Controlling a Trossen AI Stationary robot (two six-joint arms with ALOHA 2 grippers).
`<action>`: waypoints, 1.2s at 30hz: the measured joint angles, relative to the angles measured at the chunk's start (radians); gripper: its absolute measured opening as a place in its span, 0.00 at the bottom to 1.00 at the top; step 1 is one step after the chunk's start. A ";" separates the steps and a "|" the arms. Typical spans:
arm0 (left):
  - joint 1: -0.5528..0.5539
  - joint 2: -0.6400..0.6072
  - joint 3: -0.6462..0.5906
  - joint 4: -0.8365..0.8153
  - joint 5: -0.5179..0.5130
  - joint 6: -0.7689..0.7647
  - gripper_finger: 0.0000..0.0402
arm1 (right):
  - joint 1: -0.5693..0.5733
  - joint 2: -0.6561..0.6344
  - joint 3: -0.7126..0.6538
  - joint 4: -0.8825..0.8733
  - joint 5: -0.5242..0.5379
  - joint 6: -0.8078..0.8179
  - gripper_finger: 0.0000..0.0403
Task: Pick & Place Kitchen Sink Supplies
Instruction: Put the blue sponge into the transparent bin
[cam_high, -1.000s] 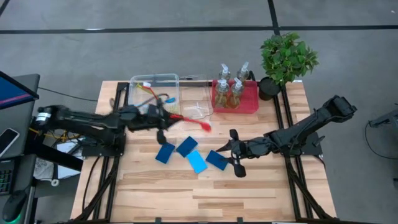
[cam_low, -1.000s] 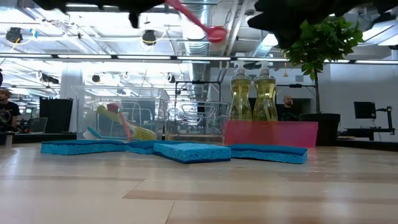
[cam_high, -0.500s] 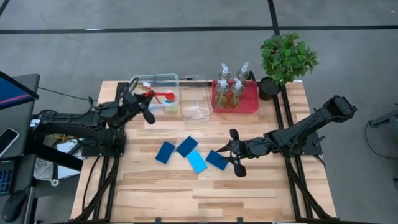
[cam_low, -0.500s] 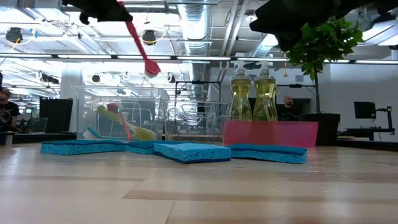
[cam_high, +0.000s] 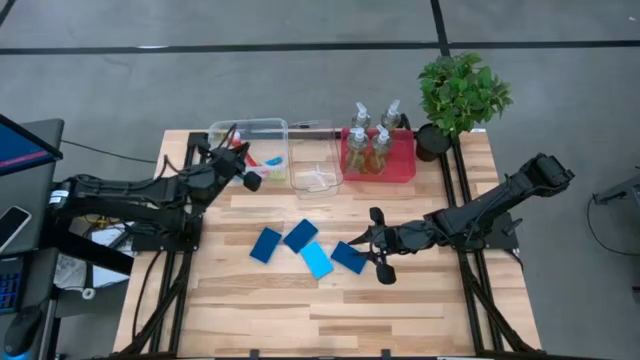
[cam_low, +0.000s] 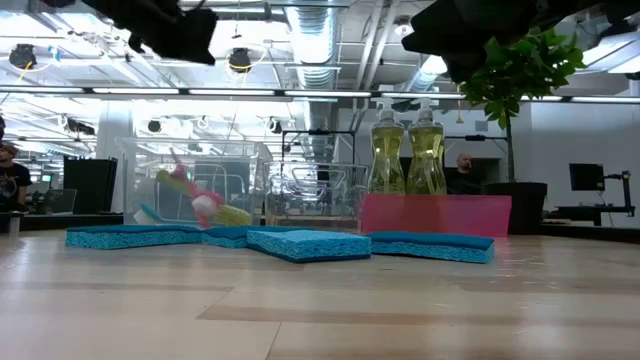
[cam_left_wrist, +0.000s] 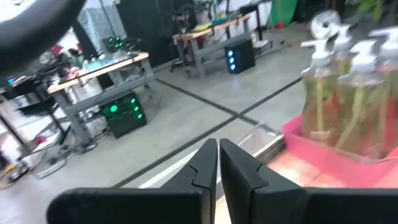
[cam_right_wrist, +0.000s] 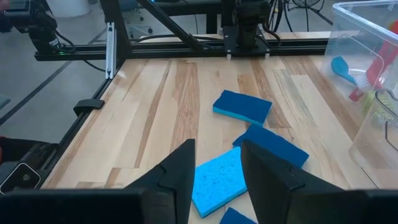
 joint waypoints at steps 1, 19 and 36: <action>0.009 0.015 0.000 0.000 0.000 -0.008 0.05 | 0.000 0.000 0.000 0.000 0.000 0.000 0.30; -0.063 0.199 0.000 0.005 0.017 -0.076 0.15 | 0.000 0.038 0.000 -0.309 -0.001 0.242 0.31; -0.174 0.199 0.001 0.064 0.763 -0.198 0.14 | -0.136 0.420 -0.001 -0.249 -0.083 0.345 0.31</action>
